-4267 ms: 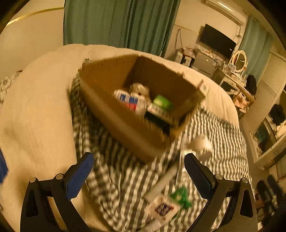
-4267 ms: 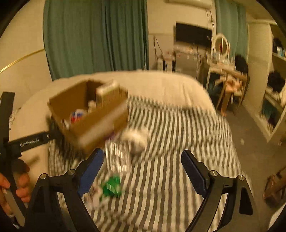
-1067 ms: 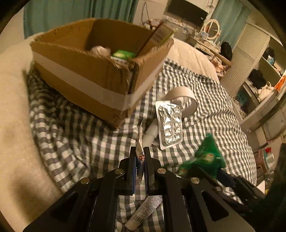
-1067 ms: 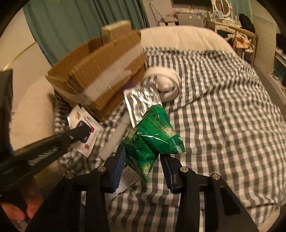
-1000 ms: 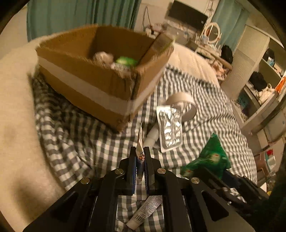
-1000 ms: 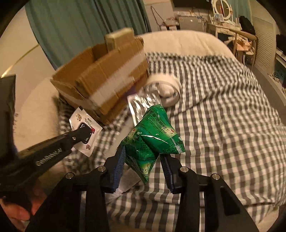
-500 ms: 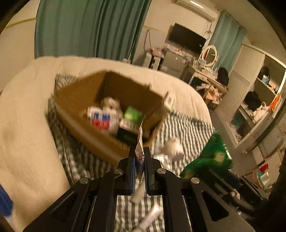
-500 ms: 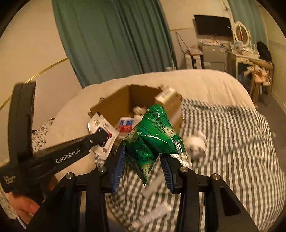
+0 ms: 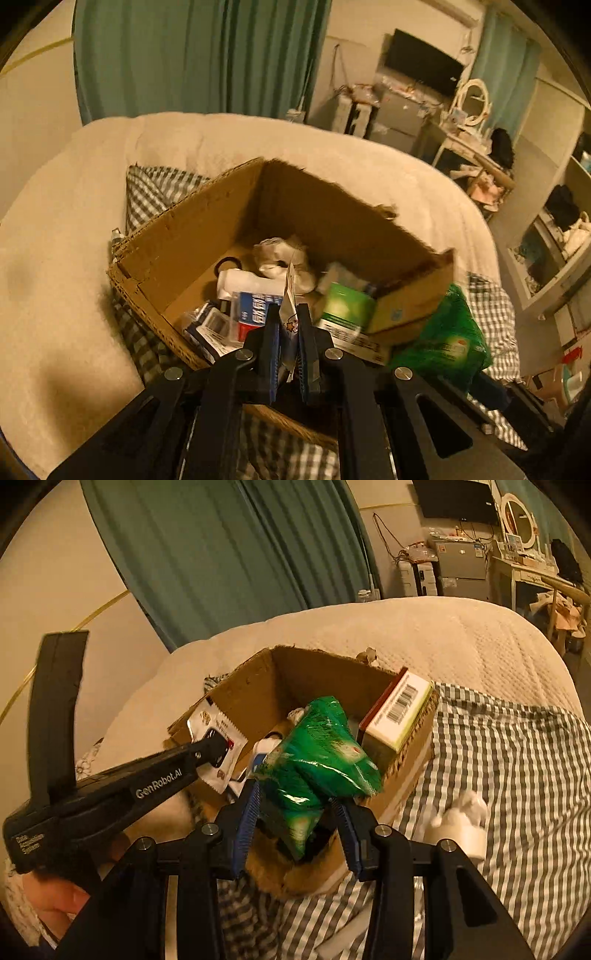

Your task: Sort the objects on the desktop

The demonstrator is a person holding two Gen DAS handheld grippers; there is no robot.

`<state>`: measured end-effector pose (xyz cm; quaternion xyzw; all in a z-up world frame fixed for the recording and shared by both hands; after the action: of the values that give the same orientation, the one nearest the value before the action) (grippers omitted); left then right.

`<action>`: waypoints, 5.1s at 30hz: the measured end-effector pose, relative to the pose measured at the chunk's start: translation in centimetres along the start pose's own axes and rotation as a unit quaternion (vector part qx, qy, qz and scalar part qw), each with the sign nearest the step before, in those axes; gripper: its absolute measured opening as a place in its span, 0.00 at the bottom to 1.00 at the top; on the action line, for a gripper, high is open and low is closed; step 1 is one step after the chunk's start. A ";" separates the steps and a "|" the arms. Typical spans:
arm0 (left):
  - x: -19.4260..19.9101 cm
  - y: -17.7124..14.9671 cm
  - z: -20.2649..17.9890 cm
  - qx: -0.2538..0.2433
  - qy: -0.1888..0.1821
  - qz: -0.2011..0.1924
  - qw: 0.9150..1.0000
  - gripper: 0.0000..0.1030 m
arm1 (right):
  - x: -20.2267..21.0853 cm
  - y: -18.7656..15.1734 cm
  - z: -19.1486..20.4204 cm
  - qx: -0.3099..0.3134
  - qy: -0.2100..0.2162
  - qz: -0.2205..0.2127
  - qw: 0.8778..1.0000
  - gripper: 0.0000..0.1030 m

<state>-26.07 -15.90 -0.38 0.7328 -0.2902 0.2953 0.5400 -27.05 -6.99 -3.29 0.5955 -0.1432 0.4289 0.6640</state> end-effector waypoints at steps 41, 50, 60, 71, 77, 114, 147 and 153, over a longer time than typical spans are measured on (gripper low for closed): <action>1.4 -21.7 -12.2 -0.029 0.014 0.059 0.998 0.80 | 16.5 -17.9 -14.6 -0.028 -0.160 -0.010 0.987 0.86; -4.3 -19.7 -13.6 -0.010 0.016 0.039 0.999 0.80 | 12.7 -19.2 -19.0 -0.055 -0.168 0.009 0.984 0.88; -10.4 -17.6 -13.6 -0.002 0.034 0.063 0.997 0.80 | 7.1 -19.9 -23.0 -0.090 -0.155 0.056 0.982 0.88; -13.2 -17.0 -16.7 -0.136 0.074 0.072 0.985 0.68 | 5.2 -19.0 -23.7 -0.138 -0.140 0.064 0.978 0.89; -12.1 -16.6 -16.2 -0.141 0.046 0.075 0.986 0.28 | 5.5 -19.2 -22.7 -0.139 -0.140 0.075 0.978 0.89; -3.1 -15.8 -6.9 0.040 -0.026 0.030 0.998 0.08 | 0.4 -10.4 -13.9 -0.011 -0.143 0.033 0.989 0.89; 3.7 -17.3 -7.3 0.052 -0.064 -0.071 0.994 0.08 | 6.1 -12.6 -15.1 -0.079 -0.115 0.015 0.990 0.07; 6.5 -17.1 -7.7 0.033 -0.066 -0.088 0.993 0.08 | 8.6 -12.8 -13.3 -0.064 -0.115 0.005 0.991 0.07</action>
<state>-9.95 -4.95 -4.26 0.7909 -0.2501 0.2071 0.5187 -16.73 9.58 -9.16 0.5963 -0.2491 0.3505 0.6778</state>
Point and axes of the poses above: each gripper's, at about its wrist camera, not at the fingertips, and x roughly against the way its jaws point, z to its left, y to its top, the point moved 3 cm from there along -x, roughly the way its jaws point, and after that the axes turned 8 degrees about -y, right-handed, at the moved point
